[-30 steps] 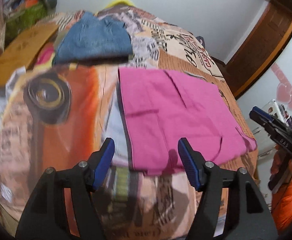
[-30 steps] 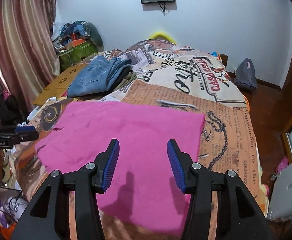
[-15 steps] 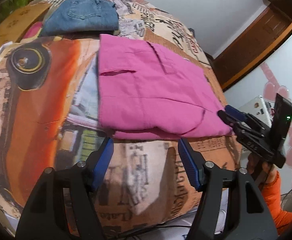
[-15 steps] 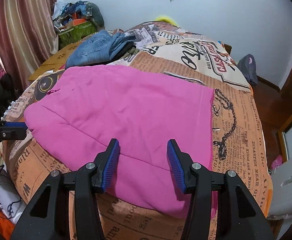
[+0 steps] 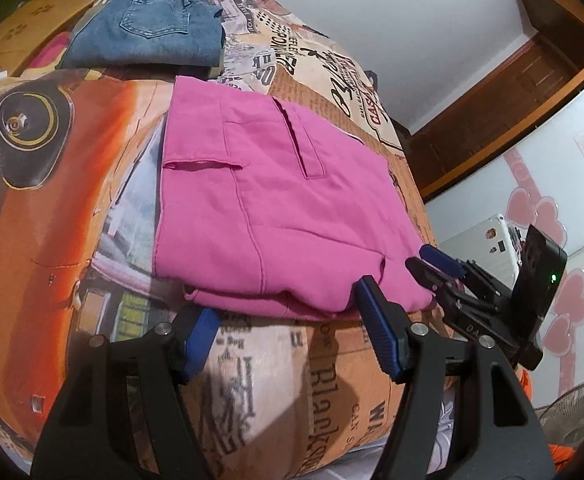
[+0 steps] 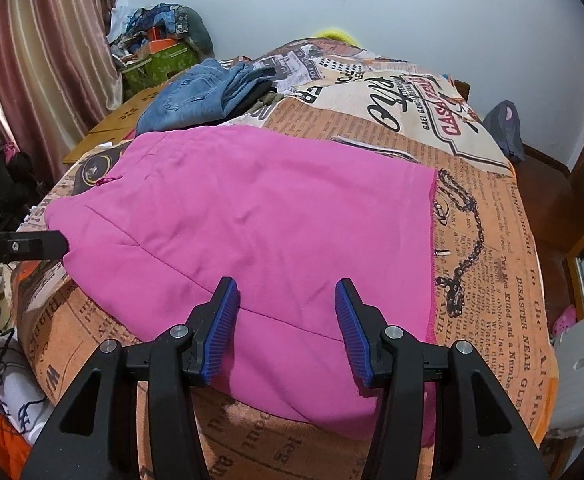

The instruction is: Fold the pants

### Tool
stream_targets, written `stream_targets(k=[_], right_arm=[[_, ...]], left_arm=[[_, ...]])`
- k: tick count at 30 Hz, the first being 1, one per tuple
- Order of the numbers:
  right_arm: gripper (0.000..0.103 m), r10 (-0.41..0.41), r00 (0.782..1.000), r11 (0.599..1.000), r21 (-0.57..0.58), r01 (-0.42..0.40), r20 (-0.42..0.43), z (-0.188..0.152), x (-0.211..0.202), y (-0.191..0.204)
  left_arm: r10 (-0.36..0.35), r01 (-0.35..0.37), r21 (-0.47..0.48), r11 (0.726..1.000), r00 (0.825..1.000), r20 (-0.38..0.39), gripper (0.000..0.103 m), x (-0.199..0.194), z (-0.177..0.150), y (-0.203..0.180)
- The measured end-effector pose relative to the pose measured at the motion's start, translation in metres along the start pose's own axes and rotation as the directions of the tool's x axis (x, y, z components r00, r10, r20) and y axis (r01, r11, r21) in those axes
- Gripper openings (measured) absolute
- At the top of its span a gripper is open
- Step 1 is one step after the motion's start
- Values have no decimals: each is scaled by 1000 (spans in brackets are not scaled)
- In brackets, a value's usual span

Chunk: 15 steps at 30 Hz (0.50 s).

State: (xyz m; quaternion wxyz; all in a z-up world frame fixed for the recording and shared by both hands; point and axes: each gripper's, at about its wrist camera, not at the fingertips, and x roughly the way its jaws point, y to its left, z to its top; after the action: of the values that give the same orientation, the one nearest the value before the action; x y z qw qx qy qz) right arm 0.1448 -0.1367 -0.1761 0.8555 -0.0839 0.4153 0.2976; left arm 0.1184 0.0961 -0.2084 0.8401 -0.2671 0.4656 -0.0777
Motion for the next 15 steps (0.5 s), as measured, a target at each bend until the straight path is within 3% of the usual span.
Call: stream_targets(k=[4, 8, 12, 15], right_arm=[[47, 6, 1000, 1000, 1, -6, -1, 0, 0, 0], [48, 13, 1000, 1000, 10, -13, -3, -1, 0, -1], [48, 17, 1000, 1000, 15, -16, -11, 0, 0, -2], [48, 11, 1000, 1000, 12, -11, -25, 4, -1, -1]], left_arm=[[-11, 11, -49, 999, 1000, 13, 66, 4, 11, 7], [22, -21, -67, 998, 999, 25, 63, 11, 19, 12], [115, -117, 33, 993, 992, 58, 35, 12, 18, -2], [150, -159, 94, 983, 984, 94, 28, 9, 18, -12]])
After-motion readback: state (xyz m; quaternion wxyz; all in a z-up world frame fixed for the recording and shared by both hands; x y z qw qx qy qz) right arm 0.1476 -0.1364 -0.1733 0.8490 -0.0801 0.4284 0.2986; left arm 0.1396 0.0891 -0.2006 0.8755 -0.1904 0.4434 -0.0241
